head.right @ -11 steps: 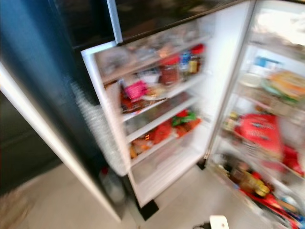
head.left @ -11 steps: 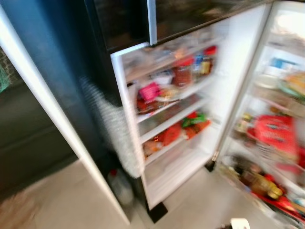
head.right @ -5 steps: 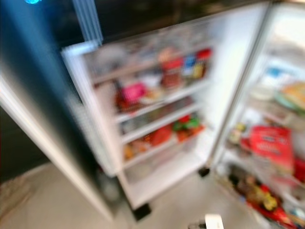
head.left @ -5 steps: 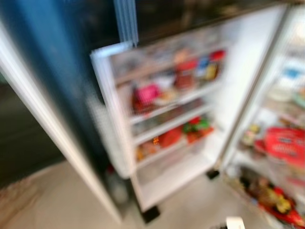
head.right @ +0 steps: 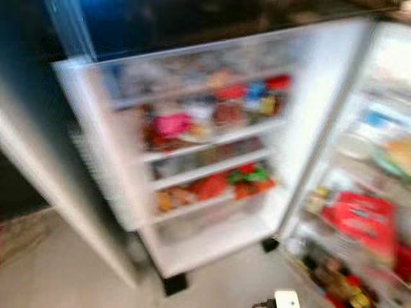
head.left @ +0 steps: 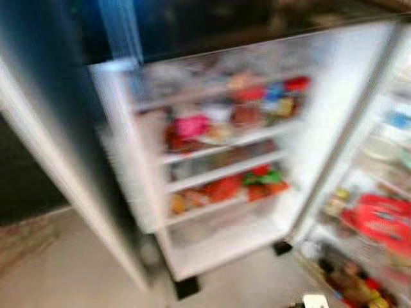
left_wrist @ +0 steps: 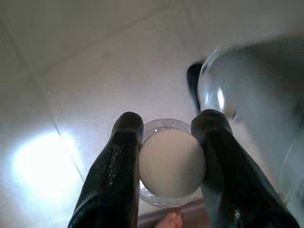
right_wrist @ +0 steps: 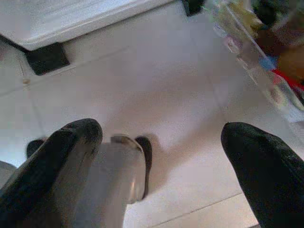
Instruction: Restocking fridge
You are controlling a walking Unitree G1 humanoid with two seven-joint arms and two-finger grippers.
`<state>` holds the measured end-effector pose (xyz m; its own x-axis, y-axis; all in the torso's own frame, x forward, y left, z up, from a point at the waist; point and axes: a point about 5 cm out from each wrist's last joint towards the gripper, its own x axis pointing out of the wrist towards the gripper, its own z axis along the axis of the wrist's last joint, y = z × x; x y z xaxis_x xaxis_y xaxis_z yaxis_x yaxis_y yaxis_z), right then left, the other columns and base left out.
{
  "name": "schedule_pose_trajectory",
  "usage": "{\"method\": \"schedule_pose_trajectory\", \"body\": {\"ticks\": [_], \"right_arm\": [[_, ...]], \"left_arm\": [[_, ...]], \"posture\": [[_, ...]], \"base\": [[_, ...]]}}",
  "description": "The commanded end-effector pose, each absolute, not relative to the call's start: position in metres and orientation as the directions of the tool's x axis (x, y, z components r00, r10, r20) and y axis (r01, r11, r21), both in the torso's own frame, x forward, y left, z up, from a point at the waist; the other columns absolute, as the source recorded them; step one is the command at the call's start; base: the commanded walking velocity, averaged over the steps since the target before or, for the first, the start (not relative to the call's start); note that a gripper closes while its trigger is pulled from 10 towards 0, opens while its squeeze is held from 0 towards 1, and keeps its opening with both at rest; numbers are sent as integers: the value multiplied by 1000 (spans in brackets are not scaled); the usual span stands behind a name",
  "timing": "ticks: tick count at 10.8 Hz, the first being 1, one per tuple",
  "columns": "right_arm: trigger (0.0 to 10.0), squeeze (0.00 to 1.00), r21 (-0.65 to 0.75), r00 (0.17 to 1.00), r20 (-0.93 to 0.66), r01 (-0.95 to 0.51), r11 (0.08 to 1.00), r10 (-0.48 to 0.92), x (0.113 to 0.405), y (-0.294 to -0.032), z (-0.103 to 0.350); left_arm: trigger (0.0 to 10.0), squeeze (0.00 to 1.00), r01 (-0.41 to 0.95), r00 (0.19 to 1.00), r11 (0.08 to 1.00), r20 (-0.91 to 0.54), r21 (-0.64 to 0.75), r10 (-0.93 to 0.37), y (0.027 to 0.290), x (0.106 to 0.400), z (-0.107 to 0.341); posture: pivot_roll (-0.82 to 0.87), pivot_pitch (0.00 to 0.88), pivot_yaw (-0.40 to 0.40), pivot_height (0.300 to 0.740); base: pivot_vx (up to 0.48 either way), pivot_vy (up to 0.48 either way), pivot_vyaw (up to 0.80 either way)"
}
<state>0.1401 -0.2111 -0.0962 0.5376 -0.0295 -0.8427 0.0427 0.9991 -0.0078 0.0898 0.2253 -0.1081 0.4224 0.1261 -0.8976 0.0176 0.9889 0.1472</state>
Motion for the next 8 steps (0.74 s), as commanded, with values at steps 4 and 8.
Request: {"method": "schedule_pose_trajectory", "body": {"ticks": [4, 8], "right_arm": [[10000, 0, -17, 528, -848, 52, 998, -42, 137, -218, -96], [10000, 0, -17, 529, -847, 51, 999, -42, 137, -219, -96]], "left_arm": [[10000, 0, 18, 417, 990, -901, 137, 117, 222, 87, -109], [10000, 0, 18, 417, 990, -901, 138, 118, 222, 87, -109]], "posture": [[-111, 0, 52, 740], [-115, 0, 52, 740]], "base": [[0, -367, 0], [0, -296, 0]]}}
